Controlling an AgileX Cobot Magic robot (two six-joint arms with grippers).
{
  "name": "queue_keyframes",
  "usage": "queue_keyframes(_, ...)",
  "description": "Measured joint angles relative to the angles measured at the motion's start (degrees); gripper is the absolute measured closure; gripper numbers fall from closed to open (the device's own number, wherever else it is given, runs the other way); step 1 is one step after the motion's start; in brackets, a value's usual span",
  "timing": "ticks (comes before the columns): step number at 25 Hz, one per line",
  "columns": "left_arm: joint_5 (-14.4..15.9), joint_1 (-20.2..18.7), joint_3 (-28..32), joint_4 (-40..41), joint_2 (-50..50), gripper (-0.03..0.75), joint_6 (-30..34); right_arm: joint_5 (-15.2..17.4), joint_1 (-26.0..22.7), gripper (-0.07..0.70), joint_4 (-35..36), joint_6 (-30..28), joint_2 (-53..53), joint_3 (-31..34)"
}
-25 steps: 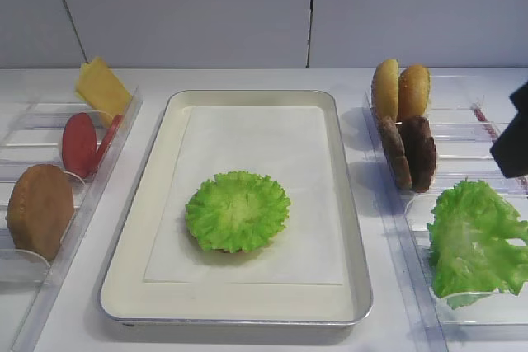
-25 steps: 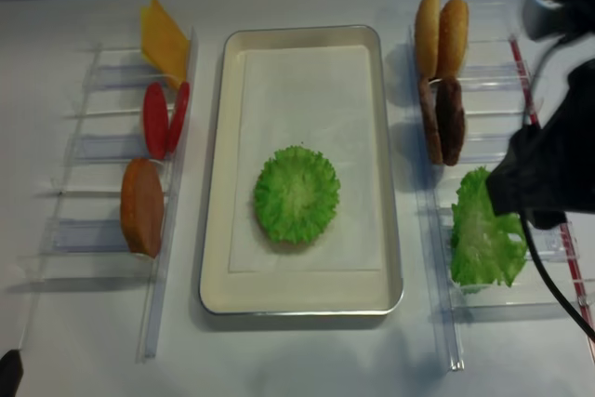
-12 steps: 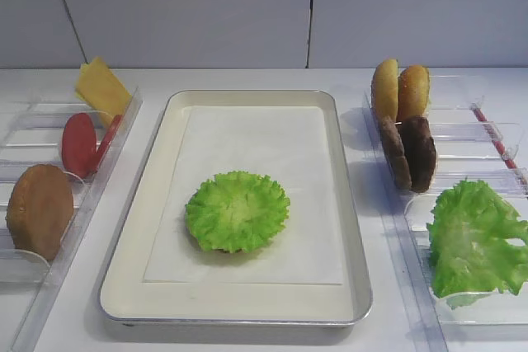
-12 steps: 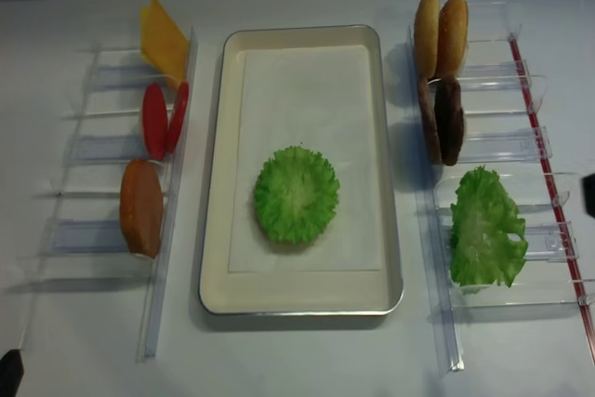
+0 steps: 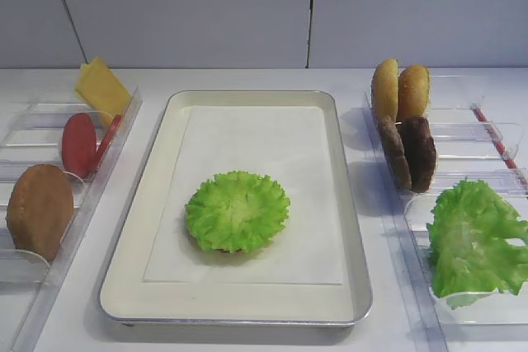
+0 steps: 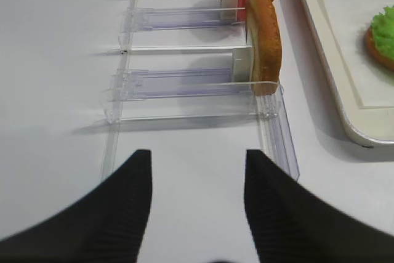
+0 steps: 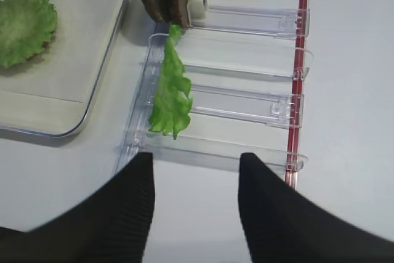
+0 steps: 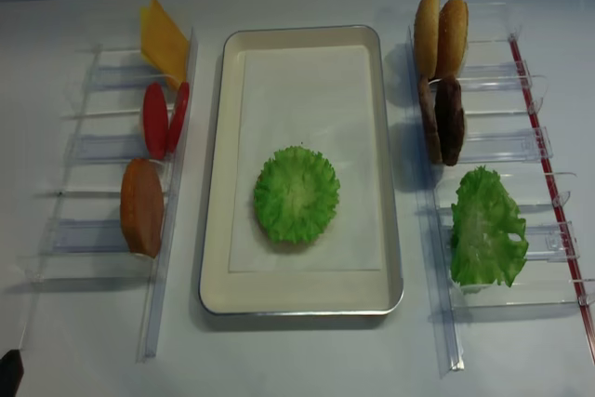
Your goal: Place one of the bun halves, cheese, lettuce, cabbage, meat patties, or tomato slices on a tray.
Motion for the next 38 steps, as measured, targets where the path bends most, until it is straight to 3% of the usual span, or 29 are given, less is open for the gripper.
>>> queue_keyframes(8, 0.0, 0.0, 0.0, 0.0, 0.0, 0.393, 0.0, -3.5, 0.0, 0.302, 0.0, -5.7, -7.9, 8.4)
queue_keyframes(13, 0.0, 0.0, 0.0, 0.0, 0.0, 0.393, 0.0, -5.2, 0.0, 0.304, -1.3, -9.5, -12.8, 10.6)
queue_keyframes(20, 0.0, 0.0, 0.0, 0.0, 0.0, 0.393, 0.0, -5.8, 0.0, 0.304, -2.9, -10.2, -21.7, 11.2)
queue_keyframes(25, 0.0, 0.0, 0.0, 0.0, 0.0, 0.393, 0.0, -5.7, 0.0, 0.304, -3.6, -10.1, -22.3, 11.3)
queue_keyframes(28, 0.0, 0.0, 0.0, 0.0, 0.0, 0.393, 0.0, -5.7, -1.6, 0.304, -3.6, -9.9, -22.3, 11.3)
queue_keyframes(34, 0.0, 0.0, 0.0, 0.0, 0.0, 0.393, 0.0, -5.6, -9.5, 0.308, -2.3, -9.9, -22.3, 11.3)
queue_keyframes(38, 0.0, 0.0, 0.0, 0.0, 0.0, 0.393, 0.0, -5.4, -10.7, 0.308, -1.0, -9.9, -22.3, 11.3)
